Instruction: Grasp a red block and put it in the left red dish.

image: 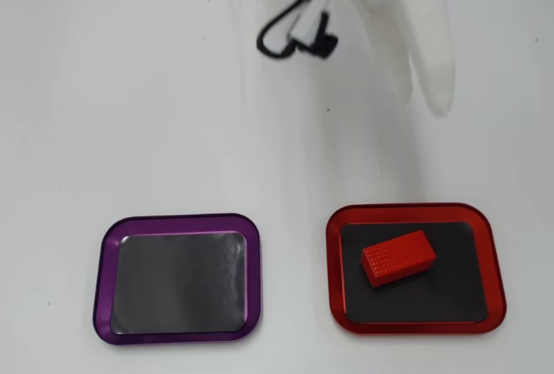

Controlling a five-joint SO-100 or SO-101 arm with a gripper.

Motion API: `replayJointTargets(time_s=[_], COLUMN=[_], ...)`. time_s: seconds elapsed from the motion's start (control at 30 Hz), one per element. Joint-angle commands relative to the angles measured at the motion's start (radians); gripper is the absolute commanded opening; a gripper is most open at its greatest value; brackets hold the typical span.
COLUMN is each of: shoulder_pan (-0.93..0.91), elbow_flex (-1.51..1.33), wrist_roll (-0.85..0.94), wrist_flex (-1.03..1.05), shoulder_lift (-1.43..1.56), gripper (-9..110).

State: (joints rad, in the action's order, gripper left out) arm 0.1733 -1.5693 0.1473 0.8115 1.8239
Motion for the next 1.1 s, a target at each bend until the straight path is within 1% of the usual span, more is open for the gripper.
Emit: replayJointTargets(time_s=[0.0, 0.13, 0.23, 0.47, 0.7, 0.77, 0.9, 0.97, 1.07], shoulder_pan=[-0.008, -0.009, -0.009, -0.014, -0.17, -0.183, -0.187, -0.189, -0.186], elbow_flex=[-0.015, -0.156, -0.296, -0.693, -1.115, -1.204, -1.324, -1.381, -1.442], wrist_roll=[0.0, 0.0, 0.0, -0.002, -0.005, -0.006, -0.012, -0.054, -0.109], wrist_flex=[0.121, 0.247, 0.301, 0.311, 0.299, 0.299, 0.238, 0.195, 0.184], shoulder_lift=[0.209, 0.446, 0.66, 1.17, 1.597, 1.655, 1.618, 1.609, 1.609], gripper=[21, 21, 21, 21, 21, 21, 21, 21, 21])
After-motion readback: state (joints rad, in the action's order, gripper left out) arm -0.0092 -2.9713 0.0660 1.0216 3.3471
